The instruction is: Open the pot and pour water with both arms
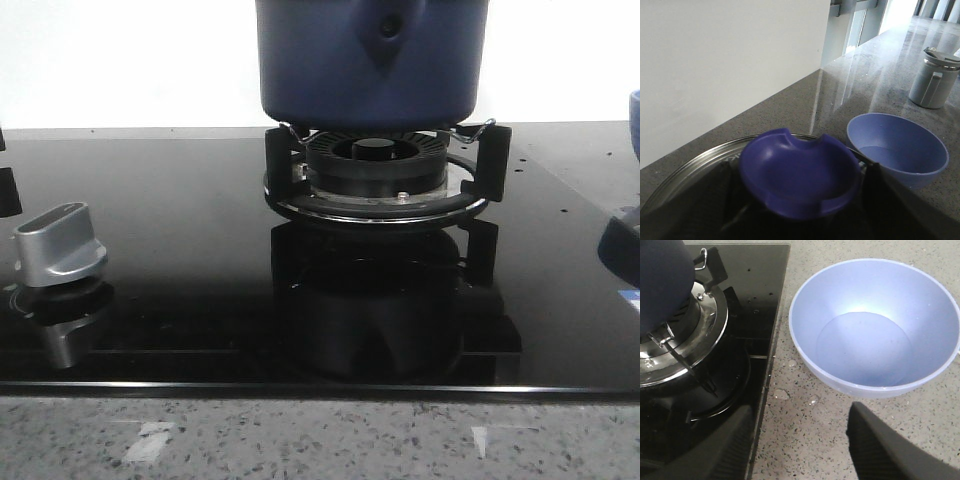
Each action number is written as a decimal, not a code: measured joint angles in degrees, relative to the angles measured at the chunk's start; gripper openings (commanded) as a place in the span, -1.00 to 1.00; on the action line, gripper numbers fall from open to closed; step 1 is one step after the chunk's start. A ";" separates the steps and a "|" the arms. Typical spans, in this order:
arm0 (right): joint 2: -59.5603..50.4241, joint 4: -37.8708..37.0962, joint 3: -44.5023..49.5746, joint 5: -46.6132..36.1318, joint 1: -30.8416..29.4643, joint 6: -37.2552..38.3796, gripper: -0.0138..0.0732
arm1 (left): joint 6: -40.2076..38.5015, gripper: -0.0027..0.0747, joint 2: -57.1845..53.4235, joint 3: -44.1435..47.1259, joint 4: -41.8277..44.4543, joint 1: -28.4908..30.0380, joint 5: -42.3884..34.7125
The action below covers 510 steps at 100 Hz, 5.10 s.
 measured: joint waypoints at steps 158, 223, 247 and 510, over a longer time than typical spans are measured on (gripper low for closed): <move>7.22 -1.74 -7.37 4.23 -2.71 0.04 0.18 | -0.48 -0.25 -6.41 -3.66 1.76 9.00 2.73; 35.47 -2.41 -22.50 8.80 -18.55 1.75 0.18 | -6.59 0.03 -10.05 -3.66 6.15 20.86 10.82; 43.09 -1.45 -22.50 5.83 -19.20 1.88 -0.29 | -6.63 0.03 -10.05 -3.66 6.39 20.86 11.44; 46.46 -8.26 -23.06 -68.82 18.13 -3.57 -0.83 | -6.63 0.02 -10.05 -3.66 8.20 20.86 -5.29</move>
